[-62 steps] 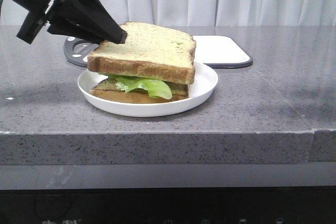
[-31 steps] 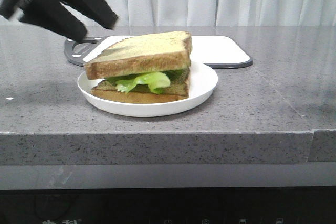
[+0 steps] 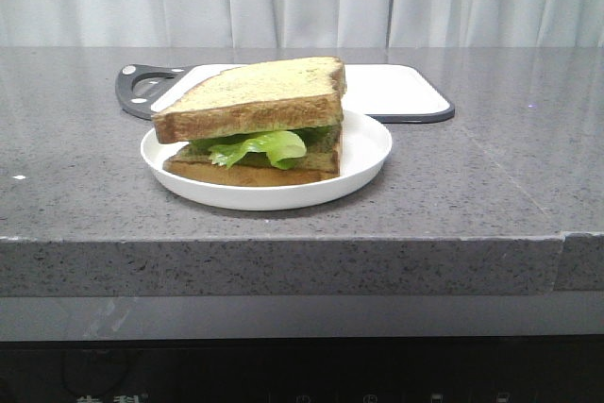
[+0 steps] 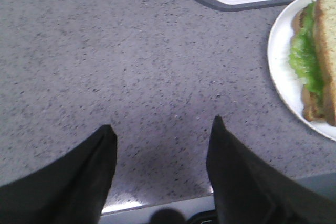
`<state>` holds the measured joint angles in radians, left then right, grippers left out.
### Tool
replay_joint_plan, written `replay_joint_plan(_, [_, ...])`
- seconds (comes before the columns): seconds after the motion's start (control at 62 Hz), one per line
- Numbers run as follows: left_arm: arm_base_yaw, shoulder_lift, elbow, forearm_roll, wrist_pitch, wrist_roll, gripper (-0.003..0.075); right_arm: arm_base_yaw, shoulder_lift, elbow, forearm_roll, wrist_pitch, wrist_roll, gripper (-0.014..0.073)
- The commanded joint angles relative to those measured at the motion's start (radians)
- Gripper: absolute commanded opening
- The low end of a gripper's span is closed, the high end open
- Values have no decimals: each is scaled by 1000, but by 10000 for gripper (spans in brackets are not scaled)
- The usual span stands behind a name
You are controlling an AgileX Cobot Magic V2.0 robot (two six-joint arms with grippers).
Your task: Left arm grabs bread, right arm adds lettuce
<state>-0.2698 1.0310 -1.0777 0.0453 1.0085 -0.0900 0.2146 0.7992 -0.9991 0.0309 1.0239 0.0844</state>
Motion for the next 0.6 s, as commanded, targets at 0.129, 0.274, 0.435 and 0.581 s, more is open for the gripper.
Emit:
replay_joint_plan(0.129, [1,-230,151,59,-137,-62,388,-6,-167,83,-55,-66,45,489])
replay_joint_plan(0.274, [1,-363,264,55,-219,-62,387,-6,-265,141,-55,-67,44,488])
replay_joint_plan(0.435, [1,-445,338,55,-272,-62,345,-6,-337,171,-55,-65,43,411])
replay_joint_plan(0.581, [1,-459,361,38,-279,-62,150,-6,-358,176,-55,-66,43,171])
